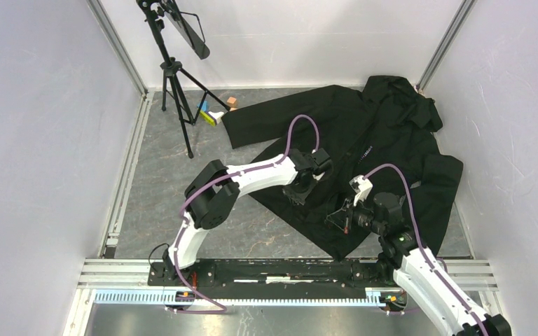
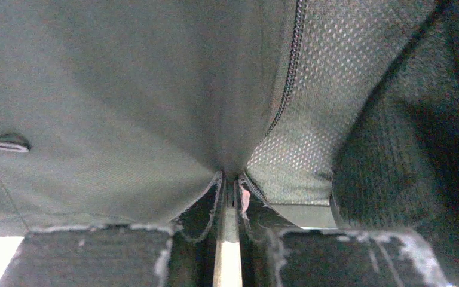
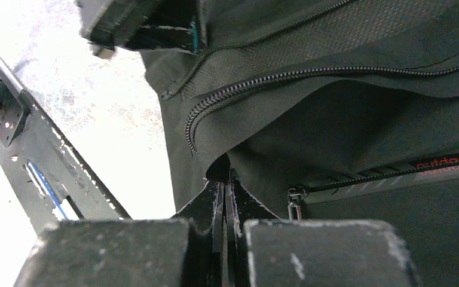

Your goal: Zip up the jacket

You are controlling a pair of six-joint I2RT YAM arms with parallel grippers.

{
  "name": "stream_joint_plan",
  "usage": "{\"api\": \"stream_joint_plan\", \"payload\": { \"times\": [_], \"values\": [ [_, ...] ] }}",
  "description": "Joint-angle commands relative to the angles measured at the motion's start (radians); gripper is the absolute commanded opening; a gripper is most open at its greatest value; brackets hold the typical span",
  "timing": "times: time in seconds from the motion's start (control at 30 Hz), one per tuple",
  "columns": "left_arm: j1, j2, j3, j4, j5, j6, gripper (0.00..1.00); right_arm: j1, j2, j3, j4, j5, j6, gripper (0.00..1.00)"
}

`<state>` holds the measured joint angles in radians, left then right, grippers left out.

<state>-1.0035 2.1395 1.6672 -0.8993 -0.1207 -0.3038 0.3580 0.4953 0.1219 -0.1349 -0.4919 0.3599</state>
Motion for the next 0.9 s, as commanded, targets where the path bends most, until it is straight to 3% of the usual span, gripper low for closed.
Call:
{"api": "stream_joint_plan", "payload": {
  "times": [0.0, 0.17, 0.33, 0.53, 0.73, 0.87],
  "values": [
    [0.023, -0.122, -0.031, 0.045, 0.045, 0.049, 0.13, -0.003, 0.032, 0.066, 0.027, 0.043, -0.051, 0.0],
    [0.036, -0.241, -0.172, 0.197, 0.093, 0.04, 0.02, -0.002, 0.098, 0.081, 0.072, 0.012, -0.036, 0.0],
    [0.064, -0.365, -0.283, 0.378, 0.097, 0.056, 0.02, -0.002, 0.189, 0.102, 0.142, -0.021, -0.018, 0.0],
    [0.075, -0.473, -0.445, 0.668, 0.087, 0.008, 0.02, 0.028, 0.276, 0.053, 0.409, -0.014, 0.136, 0.0],
    [0.074, -0.584, -0.693, 1.039, 0.058, -0.001, 0.02, 0.152, 0.364, -0.004, 0.609, 0.198, 0.299, 0.0],
    [0.072, -0.625, -0.774, 1.128, 0.047, 0.016, 0.02, 0.223, 0.414, -0.003, 0.619, 0.351, 0.36, 0.0]
  ]
}}
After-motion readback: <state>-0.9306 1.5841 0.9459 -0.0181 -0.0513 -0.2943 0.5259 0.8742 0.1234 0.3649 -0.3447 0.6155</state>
